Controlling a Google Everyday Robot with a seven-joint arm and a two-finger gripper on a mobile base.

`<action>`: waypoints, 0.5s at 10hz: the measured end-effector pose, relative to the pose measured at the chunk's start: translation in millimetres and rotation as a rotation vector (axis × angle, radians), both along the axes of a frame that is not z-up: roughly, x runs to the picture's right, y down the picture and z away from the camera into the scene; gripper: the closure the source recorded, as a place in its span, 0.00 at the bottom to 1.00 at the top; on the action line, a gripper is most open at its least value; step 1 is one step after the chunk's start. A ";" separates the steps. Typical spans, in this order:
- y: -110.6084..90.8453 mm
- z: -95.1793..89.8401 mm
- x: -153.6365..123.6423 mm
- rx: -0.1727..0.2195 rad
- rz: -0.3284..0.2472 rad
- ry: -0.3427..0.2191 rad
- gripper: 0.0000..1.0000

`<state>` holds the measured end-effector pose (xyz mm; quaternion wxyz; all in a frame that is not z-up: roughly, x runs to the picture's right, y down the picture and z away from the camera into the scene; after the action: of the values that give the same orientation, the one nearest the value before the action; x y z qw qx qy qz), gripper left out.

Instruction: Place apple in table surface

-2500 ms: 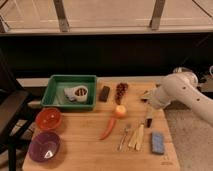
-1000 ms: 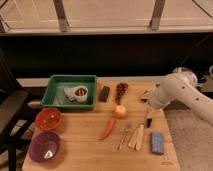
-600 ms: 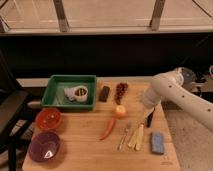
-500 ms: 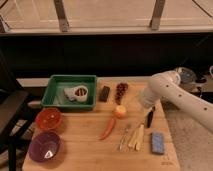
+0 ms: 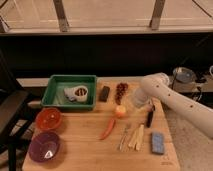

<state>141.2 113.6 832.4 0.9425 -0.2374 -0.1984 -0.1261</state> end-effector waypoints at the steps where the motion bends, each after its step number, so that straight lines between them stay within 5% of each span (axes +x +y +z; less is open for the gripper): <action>1: 5.3 7.6 -12.2 -0.012 -0.006 -0.019 0.33; 5: 19.7 28.0 -36.2 -0.056 -0.025 -0.058 0.34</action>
<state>104.9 133.2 860.3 0.9278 -0.2622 -0.2260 -0.1389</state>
